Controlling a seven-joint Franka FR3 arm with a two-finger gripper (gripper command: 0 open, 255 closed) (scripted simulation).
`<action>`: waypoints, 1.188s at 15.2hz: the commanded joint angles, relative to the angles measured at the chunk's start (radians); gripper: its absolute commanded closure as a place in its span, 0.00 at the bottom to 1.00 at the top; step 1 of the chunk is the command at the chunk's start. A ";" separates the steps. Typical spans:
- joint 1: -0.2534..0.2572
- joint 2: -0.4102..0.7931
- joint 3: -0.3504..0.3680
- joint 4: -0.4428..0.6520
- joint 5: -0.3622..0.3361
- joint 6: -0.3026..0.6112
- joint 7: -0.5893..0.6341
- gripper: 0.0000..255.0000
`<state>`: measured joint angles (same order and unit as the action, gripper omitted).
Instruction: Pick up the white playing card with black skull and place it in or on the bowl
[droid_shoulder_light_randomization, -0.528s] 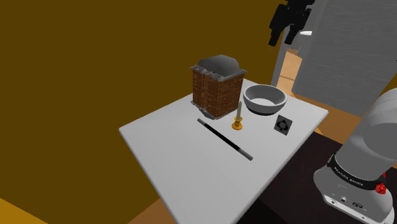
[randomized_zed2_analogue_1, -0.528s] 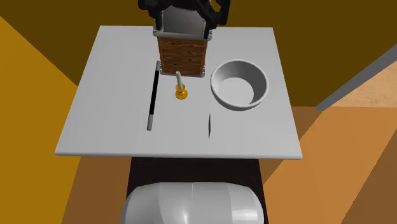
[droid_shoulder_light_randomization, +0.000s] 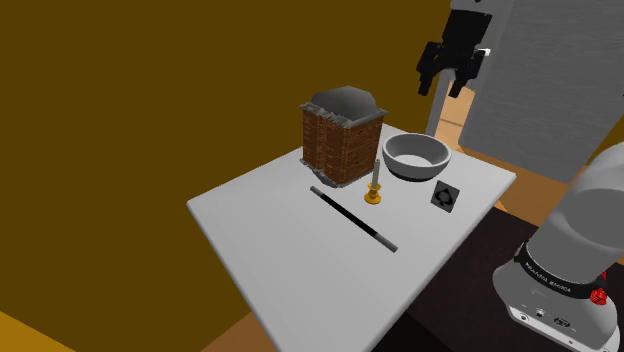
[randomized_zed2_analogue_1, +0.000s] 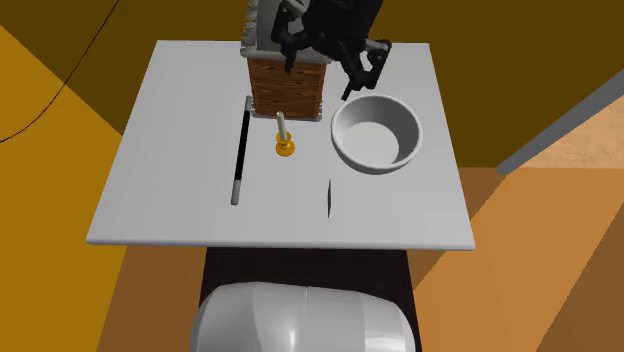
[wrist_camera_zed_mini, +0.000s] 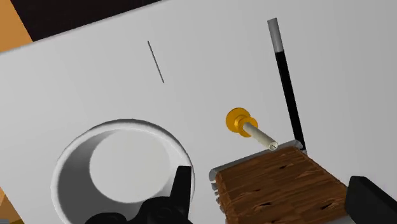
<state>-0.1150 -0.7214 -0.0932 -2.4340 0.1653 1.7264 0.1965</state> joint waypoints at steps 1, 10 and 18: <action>-0.031 0.026 -0.024 -0.037 0.016 0.024 0.039 0.00; -0.164 0.130 -0.125 -0.229 0.096 0.146 0.197 0.00; -0.266 0.204 -0.203 -0.406 0.169 0.261 0.303 0.00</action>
<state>-0.3743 -0.5218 -0.2916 -2.8217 0.3258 1.9750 0.4892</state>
